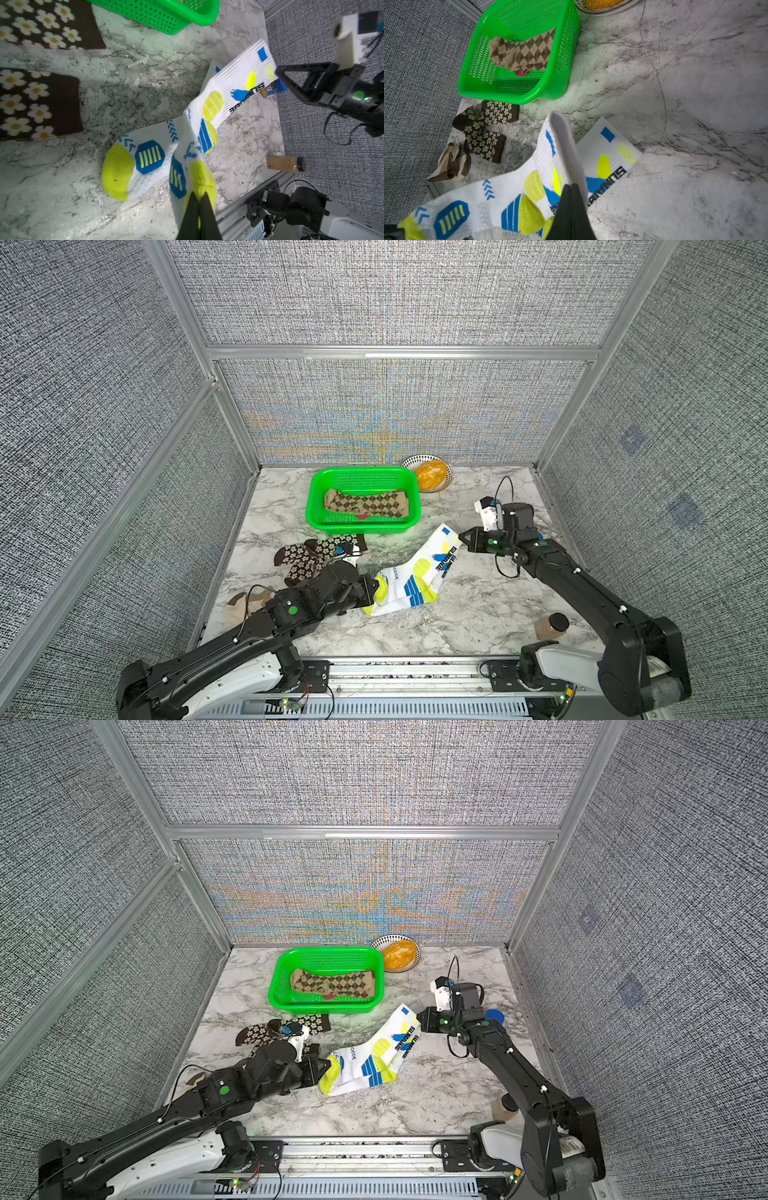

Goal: Place the socks together as a pair
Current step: Flatten out the sock.

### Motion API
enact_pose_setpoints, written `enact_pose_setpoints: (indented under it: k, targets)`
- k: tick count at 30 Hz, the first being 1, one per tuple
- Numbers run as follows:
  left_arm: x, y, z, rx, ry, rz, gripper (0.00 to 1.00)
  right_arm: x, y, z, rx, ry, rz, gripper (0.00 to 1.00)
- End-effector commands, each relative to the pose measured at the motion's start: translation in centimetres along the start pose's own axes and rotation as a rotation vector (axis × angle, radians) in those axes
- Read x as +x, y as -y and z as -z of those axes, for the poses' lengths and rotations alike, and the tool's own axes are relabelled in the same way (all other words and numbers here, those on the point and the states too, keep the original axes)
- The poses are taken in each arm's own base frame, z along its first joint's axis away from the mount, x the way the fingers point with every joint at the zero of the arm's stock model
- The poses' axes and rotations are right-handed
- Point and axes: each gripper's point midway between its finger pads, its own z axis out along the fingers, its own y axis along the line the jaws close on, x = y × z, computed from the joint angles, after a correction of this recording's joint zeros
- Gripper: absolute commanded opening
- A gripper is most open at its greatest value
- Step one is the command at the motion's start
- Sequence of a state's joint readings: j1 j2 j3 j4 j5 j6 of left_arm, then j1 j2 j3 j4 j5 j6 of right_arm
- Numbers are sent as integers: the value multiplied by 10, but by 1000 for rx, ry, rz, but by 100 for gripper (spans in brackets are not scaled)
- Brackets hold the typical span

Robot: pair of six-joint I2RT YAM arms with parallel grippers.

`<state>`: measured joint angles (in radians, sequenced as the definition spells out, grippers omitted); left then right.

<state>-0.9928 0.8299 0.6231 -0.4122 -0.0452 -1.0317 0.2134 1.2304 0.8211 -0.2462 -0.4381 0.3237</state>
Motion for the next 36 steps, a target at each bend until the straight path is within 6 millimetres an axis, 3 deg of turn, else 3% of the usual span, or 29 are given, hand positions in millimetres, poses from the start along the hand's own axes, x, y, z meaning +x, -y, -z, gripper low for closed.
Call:
enact_pose_setpoints:
  k: [1,5,11,21,22,23,24,25,27,31,36]
  targets:
    - [4,5,-4,35,-11,22,1,4,-5,7,-22,-25,11,0]
    - [9,-9,-7,-12,-12,15,1,9,-1,9,-16,-45,18,0]
    - [13,-26,-16,-82,-16,-4,1,17,15,-7,-7,-77,-8,0]
    - [15,-66,-36,-290,-22,-74,3,28,48,-54,18,-161,-55,0]
    - [16,-67,-39,-297,-27,-76,5,28,50,-58,19,-166,-56,3]
    - [17,-69,-42,-311,-32,-77,13,28,52,-63,17,-174,-54,13]
    - [18,-74,-43,-342,-40,-73,30,28,53,-67,10,-179,-49,27]
    - [18,-77,-42,-368,-46,-75,41,29,54,-69,8,-185,-43,38]
    - [19,-81,-40,-411,-63,-83,59,32,62,-73,37,-191,-35,52]
    - [31,-82,-44,-395,-126,-74,75,44,71,-75,62,-205,-49,64]
    - [51,-100,-50,-441,-176,-28,79,57,86,-84,107,-228,-72,66]
